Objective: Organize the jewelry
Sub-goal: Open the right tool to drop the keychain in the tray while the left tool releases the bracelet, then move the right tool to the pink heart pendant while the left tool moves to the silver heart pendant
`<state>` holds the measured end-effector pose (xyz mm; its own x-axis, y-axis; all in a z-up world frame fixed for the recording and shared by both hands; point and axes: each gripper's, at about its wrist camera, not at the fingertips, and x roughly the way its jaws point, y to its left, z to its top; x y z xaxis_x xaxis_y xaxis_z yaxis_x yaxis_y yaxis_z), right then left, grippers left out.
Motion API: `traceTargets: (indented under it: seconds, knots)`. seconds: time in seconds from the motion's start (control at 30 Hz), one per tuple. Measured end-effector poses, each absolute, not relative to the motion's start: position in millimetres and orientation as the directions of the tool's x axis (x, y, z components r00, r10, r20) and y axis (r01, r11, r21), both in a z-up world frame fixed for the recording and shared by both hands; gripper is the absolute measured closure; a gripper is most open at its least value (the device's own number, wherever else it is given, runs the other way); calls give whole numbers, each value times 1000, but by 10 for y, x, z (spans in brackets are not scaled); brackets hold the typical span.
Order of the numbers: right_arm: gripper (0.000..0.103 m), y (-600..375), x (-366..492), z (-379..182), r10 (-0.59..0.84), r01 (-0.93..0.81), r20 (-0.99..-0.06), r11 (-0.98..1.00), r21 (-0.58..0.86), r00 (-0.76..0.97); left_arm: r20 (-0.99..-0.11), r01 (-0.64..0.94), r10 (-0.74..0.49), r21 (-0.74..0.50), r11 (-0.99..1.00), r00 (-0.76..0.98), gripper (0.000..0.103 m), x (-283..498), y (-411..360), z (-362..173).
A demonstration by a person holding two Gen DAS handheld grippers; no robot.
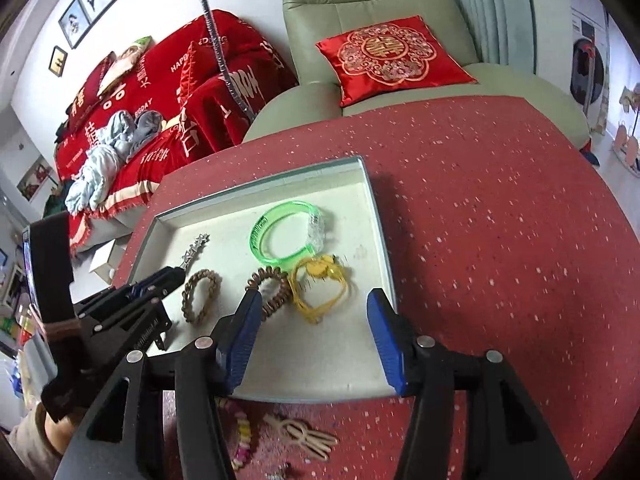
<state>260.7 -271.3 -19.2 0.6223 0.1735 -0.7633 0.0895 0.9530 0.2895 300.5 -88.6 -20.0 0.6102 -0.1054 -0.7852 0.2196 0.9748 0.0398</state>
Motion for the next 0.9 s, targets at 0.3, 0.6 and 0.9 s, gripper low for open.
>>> traceTargets:
  seconds: [0.3, 0.6, 0.9]
  knots:
    - [37, -2739, 2421, -205, 186, 91, -768, 949, 302, 613, -769, 200, -111, 22, 980, 630, 0, 2936, -826, -86]
    - [21, -2694, 2257, -148, 199, 72, -749, 947, 313, 632, -724, 176, -97, 34, 984, 683, 0, 2731, -668, 57]
    - [0, -2667, 2088, -200, 232, 58, -745, 939, 340, 626, -731, 169, -117, -2, 986, 673, 0, 2363, -332, 69]
